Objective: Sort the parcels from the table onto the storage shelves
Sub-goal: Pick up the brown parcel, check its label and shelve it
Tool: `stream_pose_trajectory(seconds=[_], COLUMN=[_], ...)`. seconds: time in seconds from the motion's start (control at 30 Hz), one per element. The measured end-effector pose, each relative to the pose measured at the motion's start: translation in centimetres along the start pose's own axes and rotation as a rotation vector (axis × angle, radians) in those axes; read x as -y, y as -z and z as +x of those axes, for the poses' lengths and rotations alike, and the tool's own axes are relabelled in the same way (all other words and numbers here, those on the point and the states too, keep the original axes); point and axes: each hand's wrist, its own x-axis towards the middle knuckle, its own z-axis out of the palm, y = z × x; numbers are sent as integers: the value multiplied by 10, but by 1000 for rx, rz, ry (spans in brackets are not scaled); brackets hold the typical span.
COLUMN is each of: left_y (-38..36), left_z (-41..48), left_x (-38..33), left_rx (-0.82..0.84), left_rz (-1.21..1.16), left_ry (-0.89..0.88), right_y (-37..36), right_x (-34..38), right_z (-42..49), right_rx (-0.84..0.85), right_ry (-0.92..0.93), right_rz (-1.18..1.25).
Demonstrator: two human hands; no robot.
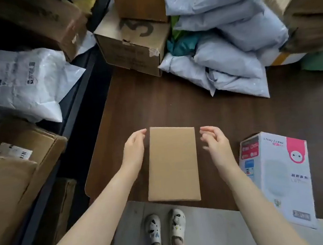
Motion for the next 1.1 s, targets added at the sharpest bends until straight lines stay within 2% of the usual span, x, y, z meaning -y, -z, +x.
stream_pose_trajectory(seconds=[0.07, 0.2, 0.37, 0.53, 0.67, 0.8, 0.9, 1.1], left_y=[-6, -14, -26, -18, -3, 18, 36, 58], left_z=[2, -14, -23, -28, -42, -71, -105, -174], left_x=[19, 42, 21, -26, -88, -166, -226, -316], left_rx=[21, 89, 137, 222, 321, 349, 341, 365], left_rz=[-10, 5, -128, -243, -319, -334, -331, -329], left_ry=[117, 163, 202, 173, 24, -184, -353, -555], right_y=[-8, -21, -29, -31, -22, -9, 9, 49], right_x=[-21, -58, -56, -9, 63, 148, 213, 310], right_z=[0, -8, -8, -3, -5, -25, -54, -120], right_rx=[17, 80, 33, 23, 9, 53, 18, -4], right_ry=[-94, -255, -226, -224, -58, 146, 344, 580], right_rz=[-56, 13, 27, 161, 276, 386, 412, 409])
